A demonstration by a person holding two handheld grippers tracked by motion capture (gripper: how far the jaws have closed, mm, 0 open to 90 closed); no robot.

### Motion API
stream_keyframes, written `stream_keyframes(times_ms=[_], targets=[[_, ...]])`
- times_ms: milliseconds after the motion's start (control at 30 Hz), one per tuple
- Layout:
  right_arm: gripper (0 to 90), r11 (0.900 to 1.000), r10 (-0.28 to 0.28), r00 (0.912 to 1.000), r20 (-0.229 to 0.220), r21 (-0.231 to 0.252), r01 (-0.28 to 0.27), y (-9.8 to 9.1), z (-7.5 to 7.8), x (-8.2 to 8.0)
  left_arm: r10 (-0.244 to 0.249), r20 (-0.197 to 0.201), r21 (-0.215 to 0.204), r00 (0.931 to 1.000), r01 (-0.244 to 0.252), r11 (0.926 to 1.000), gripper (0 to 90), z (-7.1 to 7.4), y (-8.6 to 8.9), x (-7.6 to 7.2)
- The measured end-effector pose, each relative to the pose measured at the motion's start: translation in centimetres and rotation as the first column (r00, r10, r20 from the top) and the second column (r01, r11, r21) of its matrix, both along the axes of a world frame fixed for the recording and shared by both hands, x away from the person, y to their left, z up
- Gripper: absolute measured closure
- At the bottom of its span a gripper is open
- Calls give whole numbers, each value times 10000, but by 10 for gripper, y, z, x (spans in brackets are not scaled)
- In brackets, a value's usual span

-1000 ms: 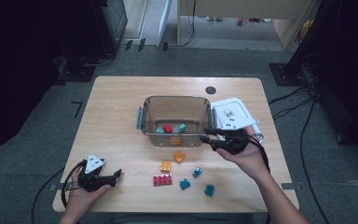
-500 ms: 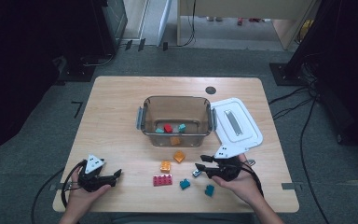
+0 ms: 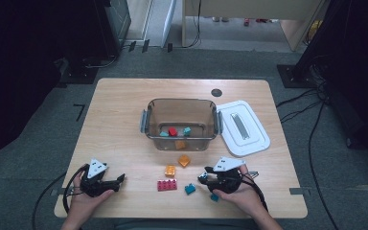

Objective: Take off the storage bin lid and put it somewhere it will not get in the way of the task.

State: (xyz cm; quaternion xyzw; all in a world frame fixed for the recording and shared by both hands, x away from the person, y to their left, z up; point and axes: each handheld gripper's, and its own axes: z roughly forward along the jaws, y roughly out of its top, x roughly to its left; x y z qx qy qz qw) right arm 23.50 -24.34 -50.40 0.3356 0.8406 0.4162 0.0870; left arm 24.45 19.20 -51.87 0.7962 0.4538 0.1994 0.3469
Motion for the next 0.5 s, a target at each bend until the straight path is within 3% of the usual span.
stream_keyframes(times_ms=[267, 500], targets=[[505, 9980, -120, 9998, 154, -626, 130, 5, -8, -4, 1, 1, -3, 10000, -1, 10000, 155, 0, 0, 0], [594, 9968, -292, 9993, 236, -738, 308, 4, -11, -4, 2, -1, -2, 10000, -2, 10000, 155, 0, 0, 0]])
